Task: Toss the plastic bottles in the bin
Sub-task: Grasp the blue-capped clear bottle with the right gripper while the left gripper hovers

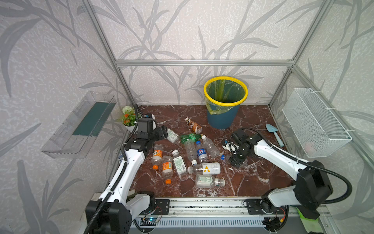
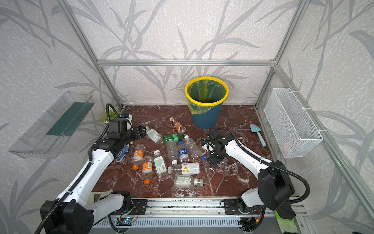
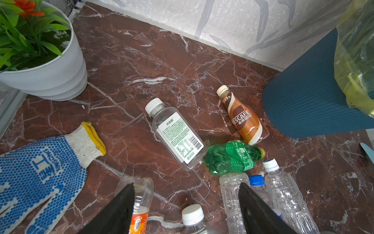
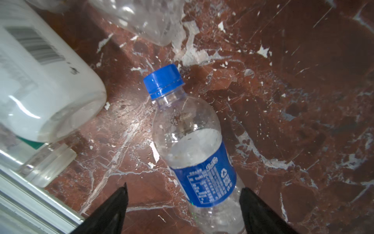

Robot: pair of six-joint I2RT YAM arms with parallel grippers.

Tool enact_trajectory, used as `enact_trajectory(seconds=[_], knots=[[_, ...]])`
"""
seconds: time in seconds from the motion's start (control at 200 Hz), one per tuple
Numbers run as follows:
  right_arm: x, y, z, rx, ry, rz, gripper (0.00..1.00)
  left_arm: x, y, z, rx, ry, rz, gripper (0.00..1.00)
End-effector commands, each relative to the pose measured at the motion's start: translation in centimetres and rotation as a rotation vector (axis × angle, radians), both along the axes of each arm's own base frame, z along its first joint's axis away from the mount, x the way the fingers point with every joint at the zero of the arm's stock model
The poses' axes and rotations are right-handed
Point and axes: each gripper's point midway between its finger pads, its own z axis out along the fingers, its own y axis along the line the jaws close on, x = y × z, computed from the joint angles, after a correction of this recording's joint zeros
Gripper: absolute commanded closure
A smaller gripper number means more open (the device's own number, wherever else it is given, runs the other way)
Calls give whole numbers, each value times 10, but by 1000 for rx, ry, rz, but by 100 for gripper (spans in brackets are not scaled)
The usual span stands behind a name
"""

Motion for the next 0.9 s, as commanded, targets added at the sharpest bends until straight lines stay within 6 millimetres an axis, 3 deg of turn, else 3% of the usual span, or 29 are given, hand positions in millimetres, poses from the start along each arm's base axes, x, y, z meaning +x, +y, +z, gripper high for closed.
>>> enact_trajectory(seconds=[0.0, 0.195, 0.335, 0.49, 0.695, 0.815, 0.895], knots=[[14, 0, -8, -60, -32, 54, 9, 1, 1, 1, -13, 0, 6, 20], [29, 2, -32, -109, -24, 84, 12, 2, 4, -4, -1, 16, 15, 20], [31, 4, -38, -103, -25, 93, 30, 3, 7, -6, 10, 22, 25, 20], [31, 6, -27, -76, -54, 95, 49, 3, 6, -9, 7, 32, 19, 20], [39, 9, 7, -12, -171, 47, 55, 4, 6, -11, 5, 38, 18, 20], [59, 3, 43, 35, -332, -45, 55, 4, 5, -12, 10, 52, 6, 20], [76, -4, 79, 106, -477, -150, 57, 4, 3, -12, 15, 48, -10, 20]])
